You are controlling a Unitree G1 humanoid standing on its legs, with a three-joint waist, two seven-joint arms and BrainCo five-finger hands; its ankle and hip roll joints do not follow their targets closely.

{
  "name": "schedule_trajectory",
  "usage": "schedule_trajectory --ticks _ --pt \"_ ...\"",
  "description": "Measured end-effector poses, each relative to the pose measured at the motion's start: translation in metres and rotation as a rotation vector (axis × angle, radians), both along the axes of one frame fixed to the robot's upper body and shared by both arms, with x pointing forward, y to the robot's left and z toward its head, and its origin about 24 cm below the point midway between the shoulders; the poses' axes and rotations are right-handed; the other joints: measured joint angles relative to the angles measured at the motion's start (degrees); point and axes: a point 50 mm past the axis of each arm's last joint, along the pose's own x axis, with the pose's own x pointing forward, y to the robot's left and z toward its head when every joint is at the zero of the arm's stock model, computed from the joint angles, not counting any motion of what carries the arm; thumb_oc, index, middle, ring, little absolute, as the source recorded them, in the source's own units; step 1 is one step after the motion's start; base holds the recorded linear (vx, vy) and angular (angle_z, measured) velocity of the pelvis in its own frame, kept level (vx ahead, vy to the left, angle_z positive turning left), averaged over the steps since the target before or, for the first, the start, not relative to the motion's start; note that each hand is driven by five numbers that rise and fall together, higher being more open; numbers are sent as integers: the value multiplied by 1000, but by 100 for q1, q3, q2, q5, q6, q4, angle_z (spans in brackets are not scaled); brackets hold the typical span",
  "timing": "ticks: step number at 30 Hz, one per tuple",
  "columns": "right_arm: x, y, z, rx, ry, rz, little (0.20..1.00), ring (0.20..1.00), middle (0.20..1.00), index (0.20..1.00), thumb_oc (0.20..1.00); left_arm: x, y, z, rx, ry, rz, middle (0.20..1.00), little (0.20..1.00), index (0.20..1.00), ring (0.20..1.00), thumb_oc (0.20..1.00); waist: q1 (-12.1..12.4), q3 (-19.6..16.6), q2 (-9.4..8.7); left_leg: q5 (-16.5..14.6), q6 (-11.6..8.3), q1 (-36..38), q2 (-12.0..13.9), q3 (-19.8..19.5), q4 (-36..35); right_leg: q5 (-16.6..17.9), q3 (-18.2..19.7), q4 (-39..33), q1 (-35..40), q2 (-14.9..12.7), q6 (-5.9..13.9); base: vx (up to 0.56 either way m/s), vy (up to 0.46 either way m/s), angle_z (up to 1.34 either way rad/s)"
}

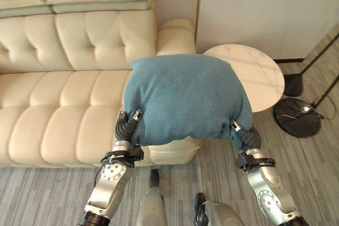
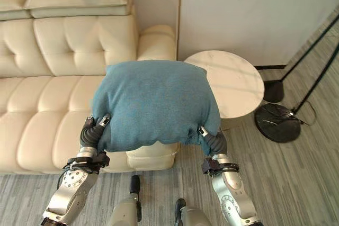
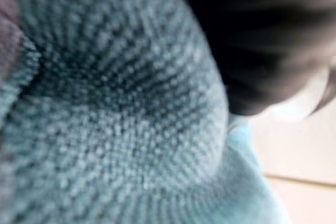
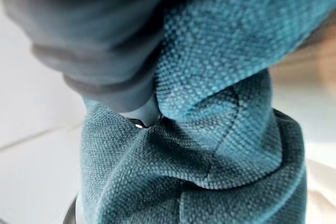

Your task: Pick up all the scattered cushions and arrange them neatly on the sofa.

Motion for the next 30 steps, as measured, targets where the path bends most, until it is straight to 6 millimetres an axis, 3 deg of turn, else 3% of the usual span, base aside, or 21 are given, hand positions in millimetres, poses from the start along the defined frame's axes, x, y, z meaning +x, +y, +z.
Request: schedule_trajectory --ticks 1,2,4,5,6,7,8,9,10,14,18,23,25,26,27,28,29,30 --pt "-1 1 0 9 -2 1 200 200 200 200 200 -1 2 -1 4 5 3 200 200 200 200 200 32 -43 -178 -572 125 78 -122 236 494 173 -29 -296 65 -157 58 -85 83 75" --pt "-1 1 3 11 -14 1 200 200 200 200 200 0 2 -1 6 6 3 200 200 200 200 200 -87 -73 -235 -934 88 297 -69 505 649 353 -217 -598 249 -238 110 -77 85 86" --pt "-1 0 8 13 -36 1 200 200 200 200 200 -1 0 -1 -2 1 1 200 200 200 200 200 -157 -106 -227 -842 207 816 37 576 476 412 -362 -688 333 -318 165 -25 104 84" --pt "-2 0 7 17 -35 -1 200 200 200 200 200 -2 0 -2 -6 5 -2 200 200 200 200 200 -334 -188 -136 -901 203 1190 301 1007 295 414 -620 -706 368 -355 189 -19 186 84" --pt "-3 -2 7 19 -38 -12 200 200 200 200 200 -1 -1 -2 -9 1 -6 200 200 200 200 200 -359 -189 -135 -1070 110 1323 372 1174 174 407 -752 -693 358 -417 205 -63 249 115" --pt "-5 -7 5 23 -33 -31 200 200 200 200 200 1 -4 -2 -19 2 -13 200 200 200 200 200 -464 -199 -120 -1159 -25 1477 565 1838 6 467 -1063 -691 417 -568 297 -73 238 159" --pt "-11 -13 3 22 -24 -54 200 200 200 200 200 4 -10 -1 -28 -5 -40 200 200 200 200 200 -699 -201 -86 -1096 -39 1419 671 2410 -122 503 -1490 -699 512 -760 389 -23 238 179" --pt "-12 -17 3 18 -26 -67 200 200 200 200 200 4 -14 -2 -39 -7 -54 200 200 200 200 200 -759 -209 -16 -737 121 1399 693 2413 -146 546 -1524 -733 546 -791 466 27 272 136" --pt "-11 -17 4 22 -32 -69 200 200 200 200 200 -1 -14 -5 -44 4 -53 200 200 200 200 200 -684 -260 26 -632 3 1465 620 2345 -290 664 -1489 -856 562 -827 663 29 167 51" --pt "-11 2 4 68 -38 -8 200 200 200 200 200 -6 4 -9 -24 25 10 200 200 200 200 200 -547 -324 -24 -685 20 1427 108 2109 -726 1181 -1520 -1503 755 -1058 1058 42 266 36" --pt "-11 11 0 96 -21 15 200 200 200 200 200 -10 16 -12 18 45 26 200 200 200 200 200 -287 -435 -238 -746 138 1303 -159 2052 -679 1473 -1344 -1889 827 -1157 1233 -5 226 15" --pt "-10 15 -3 112 -12 2 200 200 200 200 200 -12 18 -16 30 60 29 200 200 200 200 200 -313 -551 -442 -784 258 1040 -330 1783 -610 1560 -1314 -1936 832 -1282 1290 15 241 27" --pt "-10 11 -4 106 -8 -20 200 200 200 200 200 -9 14 -14 27 52 18 200 200 200 200 200 -482 -543 -436 -778 408 894 -447 1526 -581 1440 -936 -1640 761 -1358 1311 132 254 78" --pt "-10 8 -6 102 -1 -32 200 200 200 200 200 -7 11 -12 23 44 8 200 200 200 200 200 -637 -526 -367 -781 476 846 -483 1236 -599 1332 -470 -1291 641 -1358 1207 130 126 95" --pt "-10 7 -10 99 18 -42 200 200 200 200 200 -5 10 -11 29 36 2 200 200 200 200 200 -706 -505 -330 -726 574 937 -476 968 -835 761 551 -643 169 -1183 1399 173 105 74" --pt "-10 9 -11 100 23 -33 200 200 200 200 200 -5 13 -10 49 37 6 200 200 200 200 200 -666 -523 -361 -635 576 990 -436 998 -929 584 915 -786 -2 -918 1537 149 78 35" --pt "-9 10 -10 101 20 -26 200 200 200 200 200 -5 16 -9 60 37 7 200 200 200 200 200 -646 -514 -385 -613 565 1010 -448 1000 -929 608 857 -920 -76 -801 1500 213 92 8" --pt "-7 13 -9 103 13 -16 200 200 200 200 200 -5 18 -11 64 43 15 200 200 200 200 200 -624 -473 -418 -630 545 1054 -409 965 -917 782 899 -962 -240 -519 1295 178 60 23"
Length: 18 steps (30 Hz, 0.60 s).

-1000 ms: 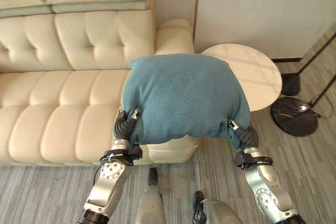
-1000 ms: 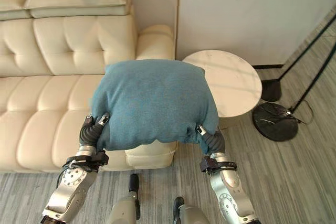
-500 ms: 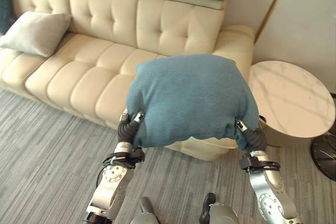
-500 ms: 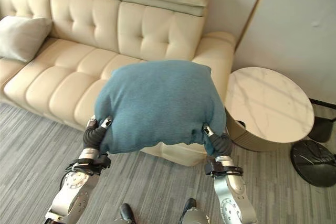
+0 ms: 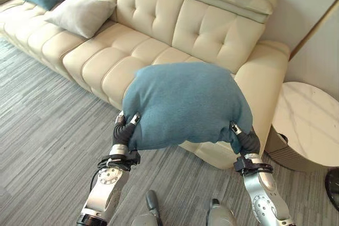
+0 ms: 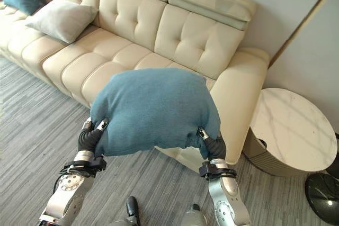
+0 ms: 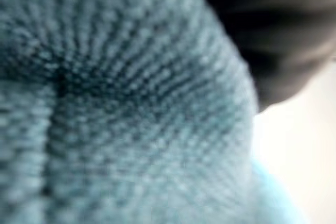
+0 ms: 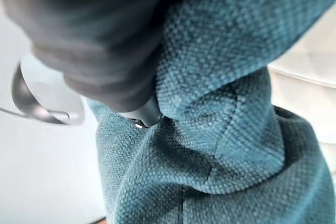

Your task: Pick up all the scattered cushions and arrange them neatly on the sofa.

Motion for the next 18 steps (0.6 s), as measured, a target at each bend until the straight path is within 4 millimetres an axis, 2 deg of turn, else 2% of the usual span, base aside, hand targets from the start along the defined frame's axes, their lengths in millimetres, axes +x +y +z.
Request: schedule_trajectory --ticks 1,2,4,5,6,8,13,14,15,16,18 --pt "2 0 1 2 -7 0 200 200 200 200 200 1 1 0 1 -1 3 200 200 200 200 200 -11 46 64 -20 -32 -28 66 -110 -14 78 -140 -99 -36 232 -68 192 41 57" --pt "2 -2 1 3 -5 -10 200 200 200 200 200 1 -2 -1 -3 -1 -2 200 200 200 200 200 -83 52 49 -38 -118 -12 10 -137 -6 359 -334 -326 46 247 -205 272 23 65" --pt "3 -6 1 -6 -5 -22 200 200 200 200 200 0 -8 -3 -4 2 -9 200 200 200 200 200 -38 69 60 -100 -201 7 14 -136 56 451 -532 -443 106 225 -109 325 -29 22" --pt "4 -8 2 -24 -8 -20 200 200 200 200 200 1 -8 -3 -9 0 -2 200 200 200 200 200 -18 97 91 -298 -350 137 5 -136 197 395 -910 -403 150 166 -147 295 -59 -9" --pt "4 -9 2 -28 -5 -18 200 200 200 200 200 1 -9 -3 -11 1 -1 200 200 200 200 200 -22 103 94 -267 -362 194 30 -140 140 403 -1085 -405 196 147 -133 192 -59 -7" --pt "2 -9 0 -34 3 -16 200 200 200 200 200 0 -9 -3 -5 1 -2 200 200 200 200 200 -30 109 83 -183 -428 424 86 -130 39 365 -1143 -468 406 216 -205 277 -81 -7" --pt "-1 -12 -3 -40 13 -22 200 200 200 200 200 -1 -9 -4 -6 6 -10 200 200 200 200 200 -181 112 114 -250 -541 588 215 -109 167 277 -1304 -483 694 283 -300 260 -96 6" --pt "0 -10 -2 -39 11 -15 200 200 200 200 200 -2 -7 -4 4 7 -7 200 200 200 200 200 -125 115 64 -359 -694 561 234 -34 455 103 -1390 -420 686 264 -302 172 -56 -36" --pt "0 -6 -2 -37 10 1 200 200 200 200 200 -3 0 -4 20 10 10 200 200 200 200 200 -38 118 -76 -511 -883 323 246 34 1190 43 -1362 -360 738 185 -530 168 -35 -51" --pt "-1 -7 -2 -54 5 11 200 200 200 200 200 -3 1 -4 15 10 16 200 200 200 200 200 35 115 -78 -510 -879 261 283 57 1639 121 -1258 -466 888 206 -666 163 8 -46" --pt "-2 -8 -3 -63 7 10 200 200 200 200 200 -4 -2 -6 -3 12 18 200 200 200 200 200 47 110 9 -554 -851 72 404 36 2345 166 -1142 -624 1133 266 -745 185 66 -39"
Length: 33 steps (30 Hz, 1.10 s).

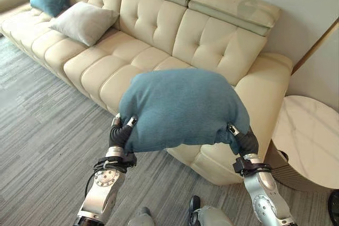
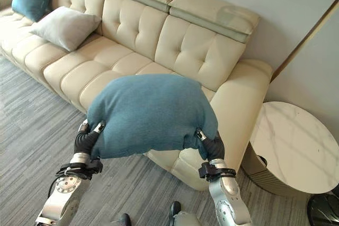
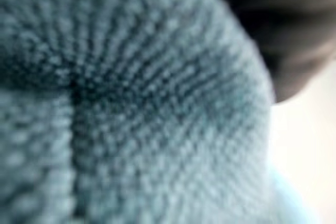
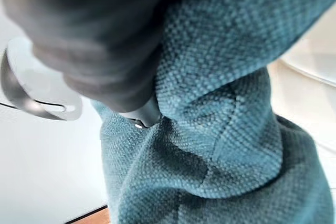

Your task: Pick up all the scattered cushions and arrange them neatly on the sofa.

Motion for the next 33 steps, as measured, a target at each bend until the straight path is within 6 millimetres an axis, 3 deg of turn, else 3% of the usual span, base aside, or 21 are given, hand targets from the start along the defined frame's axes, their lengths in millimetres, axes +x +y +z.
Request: schedule_trajectory --ticks 2,3,5,7,9,11,12,13,15,18,20,24,27,28,29,31,33 --pt "0 -3 1 -8 -2 -5 200 200 200 200 200 -3 -3 0 -16 -5 -2 200 200 200 200 200 -17 -8 39 -288 79 -171 56 -61 170 13 251 -94 52 47 -110 194 98 -46" --pt "1 -6 2 -19 -6 -13 200 200 200 200 200 -3 -5 1 -23 -9 -7 200 200 200 200 200 -6 0 38 -467 154 -182 -76 -41 -144 70 392 -155 31 39 -151 204 114 -59" --pt "1 -8 3 -26 -9 -17 200 200 200 200 200 -3 -6 0 -26 -7 -11 200 200 200 200 200 -14 46 -32 -517 224 -262 -227 -187 -565 80 646 -230 55 47 -173 199 132 -65" --pt "2 -9 3 -33 -8 -15 200 200 200 200 200 -3 -6 -1 -25 -2 -8 200 200 200 200 200 16 90 -116 -342 268 -390 -307 -607 -1288 174 864 -338 105 64 -118 188 142 -72" --pt "0 -12 2 -43 0 -22 200 200 200 200 200 -2 -7 -1 -27 -3 -11 200 200 200 200 200 -37 111 -34 -90 260 -605 -177 -842 -1554 159 955 -404 156 161 -24 196 167 -44" --pt "-3 -16 -2 -57 20 -35 200 200 200 200 200 -3 -12 -2 -47 0 -15 200 200 200 200 200 -73 126 197 119 364 -676 47 -932 -1881 75 993 -430 253 288 151 231 254 -29" --pt "-5 -21 -3 -72 32 -45 200 200 200 200 200 -3 -16 -4 -63 3 -20 200 200 200 200 200 -74 149 442 405 484 -673 183 -919 -1914 -47 1014 -408 327 393 257 203 241 -23" --pt "-8 -20 -7 -67 48 -51 200 200 200 200 200 -4 -16 -4 -60 7 -22 200 200 200 200 200 -43 147 434 624 509 -665 102 -803 -1838 -198 1061 -369 286 245 370 239 288 -20" --pt "-13 -19 -10 -67 59 -49 200 200 200 200 200 -4 -14 -4 -50 9 -19 200 200 200 200 200 29 118 357 726 538 -555 -163 -509 -1880 -218 1089 -498 378 -76 504 203 228 -18" --pt "-12 -13 -10 -46 58 -49 200 200 200 200 200 -4 -9 -3 -17 9 -23 200 200 200 200 200 14 111 270 678 689 -410 -659 -449 -1993 -28 1065 -803 692 -547 866 223 287 14" --pt "-12 -10 -11 -40 63 -47 200 200 200 200 200 -4 -8 -2 -13 8 -19 200 200 200 200 200 49 115 250 720 834 -364 -794 -422 -2005 -28 969 -785 737 -696 939 158 279 12" --pt "-7 -6 -8 -30 52 -44 200 200 200 200 200 -3 -3 0 13 8 -11 200 200 200 200 200 128 139 179 611 1000 -194 -823 -288 -2044 -82 1008 -58 400 -735 1033 105 238 -16" --pt "-5 -4 -7 -24 46 -44 200 200 200 200 200 -3 -3 0 14 6 -6 200 200 200 200 200 106 162 145 472 1139 -18 -807 -174 -2119 -133 1144 938 -92 -748 1083 127 134 -34" --pt "-4 -4 -7 -26 45 -44 200 200 200 200 200 -3 -3 0 13 9 -3 200 200 200 200 200 77 196 177 453 1197 110 -792 -151 -2269 -268 1167 1462 -400 -745 1096 170 79 -31" --pt "-5 -4 -8 -30 48 -45 200 200 200 200 200 -2 -2 0 19 6 -6 200 200 200 200 200 -6 199 157 479 1202 203 -795 -131 -2357 -643 1263 1494 -615 -629 1011 143 52 -14" --pt "-3 -2 -6 -32 39 -37 200 200 200 200 200 -1 1 2 28 -1 1 200 200 200 200 200 -29 225 112 415 1183 221 -809 -8 -2359 -662 1110 1326 -953 -503 948 184 40 -23" --pt "1 3 -2 -35 20 -21 200 200 200 200 200 0 4 4 24 -9 23 200 200 200 200 200 -16 226 17 374 1157 172 -764 133 -2358 -544 279 1024 -1424 -296 783 230 9 -26"
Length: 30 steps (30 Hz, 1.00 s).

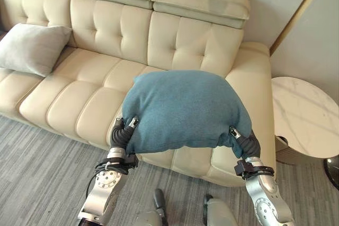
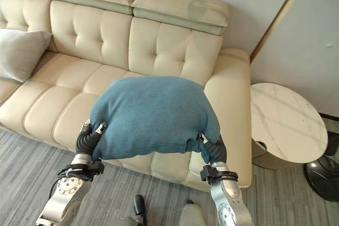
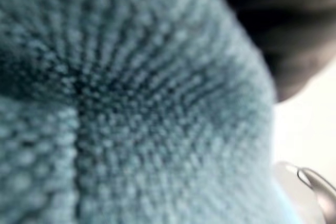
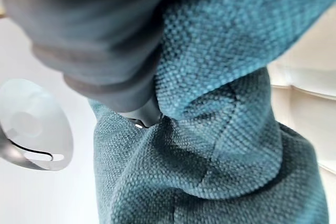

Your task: Pick up all the scattered cushions and arrange them neatly on the sofa.

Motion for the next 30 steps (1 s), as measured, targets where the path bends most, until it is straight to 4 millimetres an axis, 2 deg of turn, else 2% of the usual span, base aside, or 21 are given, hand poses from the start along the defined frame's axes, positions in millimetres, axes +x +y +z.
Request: schedule_trajectory --ticks 1,2,3,4,5,8,9,10,11,13,15,16,19,22,23,24,25,26,28,29,30 --pt "0 0 -1 2 6 -6 200 200 200 200 200 0 -1 -1 -6 1 5 200 200 200 200 200 -34 -4 -6 -20 -37 27 7 15 15 172 -434 -213 -22 47 -214 265 -78 12" --pt "-1 -1 -3 -3 16 -12 200 200 200 200 200 0 -2 -1 -2 5 2 200 200 200 200 200 -53 -11 -6 -23 -78 84 1 22 10 441 -549 -320 43 19 -253 270 -97 -2" --pt "-1 -1 -3 -9 19 -9 200 200 200 200 200 -1 -2 -1 15 1 5 200 200 200 200 200 -11 -6 4 -91 -223 139 69 74 17 689 -780 -374 156 24 -314 488 -177 -11" --pt "-2 0 -6 -5 30 -7 200 200 200 200 200 -3 -1 -2 17 5 10 200 200 200 200 200 4 -21 21 -144 -316 178 129 54 61 607 -826 -395 209 51 -413 234 -117 -25" --pt "-4 0 -8 -6 42 -3 200 200 200 200 200 -4 -1 -1 15 2 9 200 200 200 200 200 11 -20 25 -351 -548 234 299 74 354 473 -768 -391 373 204 -609 223 -140 -17" --pt "-5 -2 -9 -17 47 -2 200 200 200 200 200 -8 -2 0 11 -1 2 200 200 200 200 200 102 -80 62 -803 -778 53 640 162 1453 319 -722 -398 571 459 -990 89 -70 -29" --pt "-4 -4 -8 -27 45 -2 200 200 200 200 200 -4 -2 4 15 -20 -3 200 200 200 200 200 130 -80 -15 -803 -807 -529 759 9 2660 322 -568 -439 568 521 -1175 114 36 -37" --pt "-4 -5 -7 -34 42 0 200 200 200 200 200 -3 -4 5 8 -25 -3 200 200 200 200 200 188 -72 -50 -833 -828 -773 797 -130 3117 494 -489 -445 625 507 -1309 161 86 -50" --pt "-4 -7 -7 -44 43 2 200 200 200 200 200 -3 -5 4 -2 -22 -1 200 200 200 200 200 246 -70 -14 -923 -914 -856 806 -319 3162 506 -363 -506 704 545 -1292 183 125 -62" --pt "-4 -10 -8 -43 51 1 200 200 200 200 200 -3 -7 4 -6 -23 -7 200 200 200 200 200 235 -68 20 -959 -937 -777 671 -524 2364 561 -238 -765 983 620 -1265 191 134 -56" --pt "-4 -11 -8 -49 54 3 200 200 200 200 200 -4 -7 3 -9 -19 -8 200 200 200 200 200 247 -70 29 -925 -953 -742 618 -969 1586 547 -24 -932 1174 723 -1235 169 151 -56" --pt "-5 -10 -10 -47 59 4 200 200 200 200 200 -4 -6 2 -8 -15 -5 200 200 200 200 200 277 -75 35 -747 -995 -637 641 -1283 1195 560 93 -1016 1278 826 -1239 147 170 -67" --pt "-3 -12 -10 -54 60 -3 200 200 200 200 200 -1 -9 4 -15 -24 -6 200 200 200 200 200 283 -51 -8 -585 -1046 -489 679 -1714 878 626 393 -1153 1295 815 -1216 119 158 -36" --pt "-2 -11 -13 -52 76 -1 200 200 200 200 200 -2 -7 1 -12 -13 -1 200 200 200 200 200 332 -5 -51 -445 -1040 -397 630 -1740 795 739 732 -1449 1506 683 -1043 132 251 -40" --pt "-2 -11 -13 -55 75 2 200 200 200 200 200 -3 -7 0 -13 -9 1 200 200 200 200 200 376 22 -3 -279 -998 -289 617 -1745 579 762 760 -1440 1512 656 -1005 147 271 -38" --pt "-1 -12 -12 -58 73 1 200 200 200 200 200 -2 -9 0 -18 -8 -1 200 200 200 200 200 323 112 159 -53 -961 -104 650 -1712 257 755 760 -1446 1622 650 -876 163 376 -36" --pt "-3 -13 -15 -59 88 -3 200 200 200 200 200 -3 -10 -4 -21 6 -3 200 200 200 200 200 245 171 450 190 -945 176 593 -1664 -5 701 777 -1449 1745 573 -569 147 360 -25" --pt "-6 -11 -18 -53 100 2 200 200 200 200 200 -2 -9 -3 -18 3 -2 200 200 200 200 200 260 156 402 191 -797 147 389 -1558 -5 747 770 -1429 1655 361 -409 141 319 -29" --pt "-7 -8 -21 -60 114 6 200 200 200 200 200 -3 -6 -6 -4 19 2 200 200 200 200 200 284 160 365 91 -647 139 78 -1426 -7 721 768 -1454 1630 13 -314 91 164 -28" --pt "-8 2 -25 -62 140 44 200 200 200 200 200 -3 5 -3 47 21 9 200 200 200 200 200 348 127 291 44 -560 106 -180 -1233 -7 809 836 -1692 1667 -224 -112 85 200 -33" --pt "-8 7 -26 -53 146 49 200 200 200 200 200 -4 10 -2 69 20 12 200 200 200 200 200 381 85 208 83 -473 21 -270 -1193 -7 979 839 -1859 1669 -296 74 75 195 -30"
